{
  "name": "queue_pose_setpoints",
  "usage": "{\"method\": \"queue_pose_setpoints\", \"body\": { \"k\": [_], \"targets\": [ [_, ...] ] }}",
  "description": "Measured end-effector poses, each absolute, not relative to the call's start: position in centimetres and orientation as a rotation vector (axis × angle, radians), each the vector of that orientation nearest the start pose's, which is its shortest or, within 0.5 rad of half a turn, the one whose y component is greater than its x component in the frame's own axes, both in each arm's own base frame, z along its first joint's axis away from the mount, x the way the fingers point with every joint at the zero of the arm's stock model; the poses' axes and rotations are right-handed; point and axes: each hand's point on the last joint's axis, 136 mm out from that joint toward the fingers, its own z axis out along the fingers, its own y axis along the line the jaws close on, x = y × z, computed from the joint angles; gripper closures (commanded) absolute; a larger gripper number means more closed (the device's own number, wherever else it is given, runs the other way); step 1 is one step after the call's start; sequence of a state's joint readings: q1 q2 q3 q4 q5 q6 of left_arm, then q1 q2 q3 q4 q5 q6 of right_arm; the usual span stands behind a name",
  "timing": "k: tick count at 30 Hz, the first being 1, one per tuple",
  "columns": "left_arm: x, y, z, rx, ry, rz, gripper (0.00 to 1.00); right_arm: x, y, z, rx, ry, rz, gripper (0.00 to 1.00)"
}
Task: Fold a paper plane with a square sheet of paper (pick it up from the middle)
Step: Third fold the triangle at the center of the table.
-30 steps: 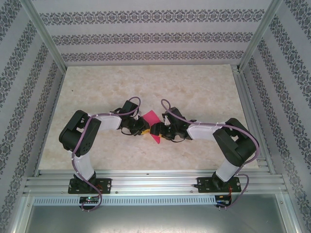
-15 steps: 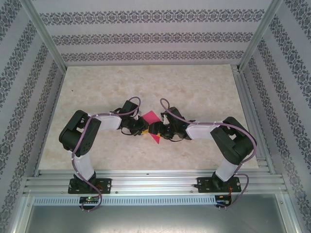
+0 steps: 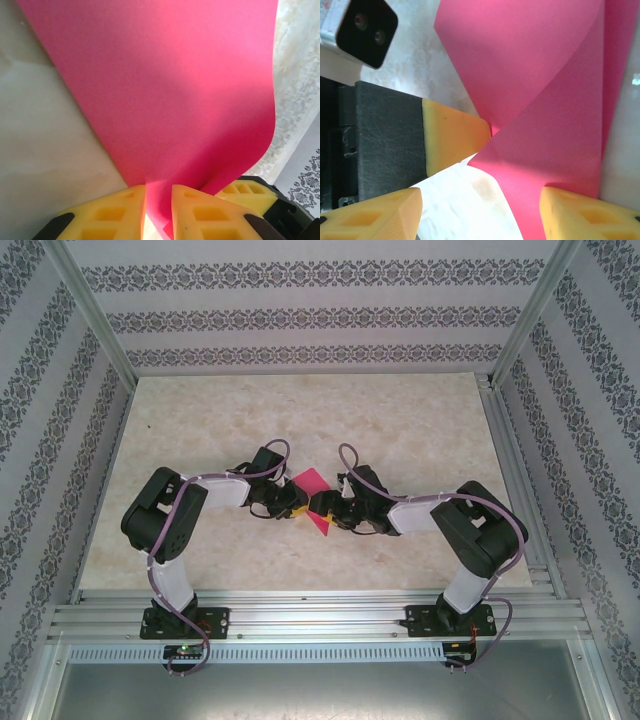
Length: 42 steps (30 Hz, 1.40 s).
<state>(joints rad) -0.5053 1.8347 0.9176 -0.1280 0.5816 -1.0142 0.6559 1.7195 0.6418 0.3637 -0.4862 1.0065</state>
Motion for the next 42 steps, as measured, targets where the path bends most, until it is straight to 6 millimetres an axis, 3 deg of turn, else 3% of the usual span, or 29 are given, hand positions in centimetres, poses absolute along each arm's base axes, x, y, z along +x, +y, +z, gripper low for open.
{"method": "queue_pose_setpoints", "body": {
  "k": [12, 20, 33, 42],
  "targets": [
    [30.5, -26.9, 3.6, -0.510, 2.832, -1.150, 0.68, 27.0, 30.6, 4.2, 0.239, 2.575, 1.374, 0.35],
    [30.3, -27.2, 3.4, -0.510, 2.803, -1.215, 0.63, 27.0, 30.7, 4.2, 0.252, 2.576, 1.397, 0.34],
    [30.4, -27.7, 3.5, -0.455, 2.781, -1.285, 0.64, 27.1, 30.6, 4.3, 0.256, 2.574, 1.406, 0.34],
    [30.5, -27.9, 3.8, -0.371, 2.765, -1.300, 0.70, 27.0, 30.7, 4.3, 0.241, 2.574, 1.409, 0.33]
  ]
}}
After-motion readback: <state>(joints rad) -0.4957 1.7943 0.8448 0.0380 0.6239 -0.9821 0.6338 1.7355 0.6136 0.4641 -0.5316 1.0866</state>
